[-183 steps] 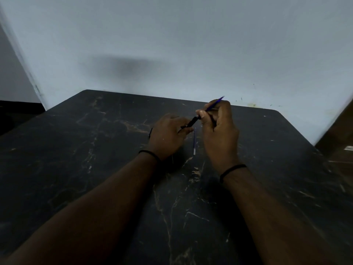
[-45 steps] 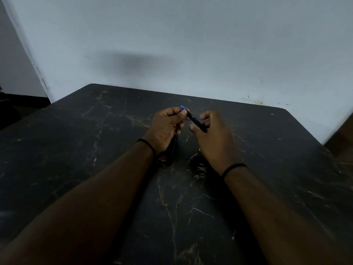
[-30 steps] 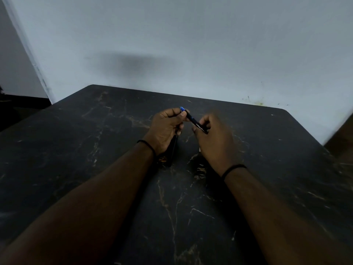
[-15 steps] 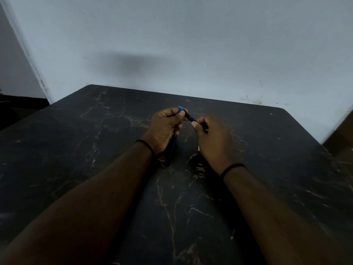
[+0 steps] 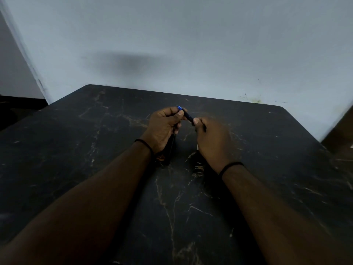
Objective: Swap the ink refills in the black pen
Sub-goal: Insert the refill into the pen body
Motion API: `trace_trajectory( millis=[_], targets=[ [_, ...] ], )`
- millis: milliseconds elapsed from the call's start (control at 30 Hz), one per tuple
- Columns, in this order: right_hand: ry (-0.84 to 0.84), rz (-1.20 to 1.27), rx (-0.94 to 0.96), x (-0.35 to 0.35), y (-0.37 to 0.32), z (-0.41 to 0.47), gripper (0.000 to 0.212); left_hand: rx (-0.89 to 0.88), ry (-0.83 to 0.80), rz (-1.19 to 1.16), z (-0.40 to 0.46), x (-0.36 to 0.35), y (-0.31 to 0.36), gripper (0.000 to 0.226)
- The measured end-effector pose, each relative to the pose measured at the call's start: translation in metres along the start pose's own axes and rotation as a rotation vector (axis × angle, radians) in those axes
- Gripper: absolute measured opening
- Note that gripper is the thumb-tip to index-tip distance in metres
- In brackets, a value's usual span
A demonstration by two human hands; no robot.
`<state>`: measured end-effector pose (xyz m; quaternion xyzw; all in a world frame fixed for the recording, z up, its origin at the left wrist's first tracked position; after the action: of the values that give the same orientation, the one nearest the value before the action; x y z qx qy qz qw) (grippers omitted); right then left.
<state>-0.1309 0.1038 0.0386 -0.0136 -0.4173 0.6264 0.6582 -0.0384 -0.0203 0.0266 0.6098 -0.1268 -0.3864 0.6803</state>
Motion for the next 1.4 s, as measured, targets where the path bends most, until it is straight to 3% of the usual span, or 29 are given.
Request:
trace_trajectory(
  millis=[100,267,367,533,800,1033,1233,1400],
  targets=[
    [0.012,0.064,-0.051,0.0,0.0,-0.001,0.015,-0.002,-0.008,-0.014,0.0,-0.001,0.0,0.016],
    [-0.013,0.05,0.006,0.004,-0.002,-0.002,0.018,0.006,0.001,0.002,-0.002,-0.001,0.001,0.017],
    [-0.065,-0.016,0.009,0.003,-0.007,-0.002,0.032,0.003,-0.001,0.007,-0.003,-0.001,0.002,0.018],
    [-0.032,0.058,-0.022,0.012,-0.011,-0.002,0.014,0.004,-0.007,0.003,-0.003,-0.003,0.002,0.018],
    [0.066,-0.015,0.062,0.019,-0.018,-0.004,0.023,0.065,0.006,-0.082,-0.003,-0.004,0.002,0.007],
    [-0.039,-0.031,0.003,0.006,-0.011,-0.003,0.024,0.075,0.034,-0.088,-0.005,-0.001,0.004,0.013],
    [-0.058,0.004,0.018,0.007,-0.016,-0.004,0.01,0.06,0.062,-0.041,-0.007,0.0,0.007,0.01],
    [-0.071,-0.048,0.06,0.009,-0.017,-0.004,0.025,0.047,0.074,0.022,-0.006,0.002,0.008,0.01]
  ],
)
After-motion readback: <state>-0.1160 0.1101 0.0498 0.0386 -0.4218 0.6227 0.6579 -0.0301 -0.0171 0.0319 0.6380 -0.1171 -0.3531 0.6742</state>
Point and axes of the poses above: each hand's wrist, its own z-axis towards the middle knuckle, its own x-axis out of the back of the hand, y = z × x, the point moved 7 cm from there along z, towards the middle knuckle, and after that the axes turned 4 degrees about y, right-handed, at the moved point
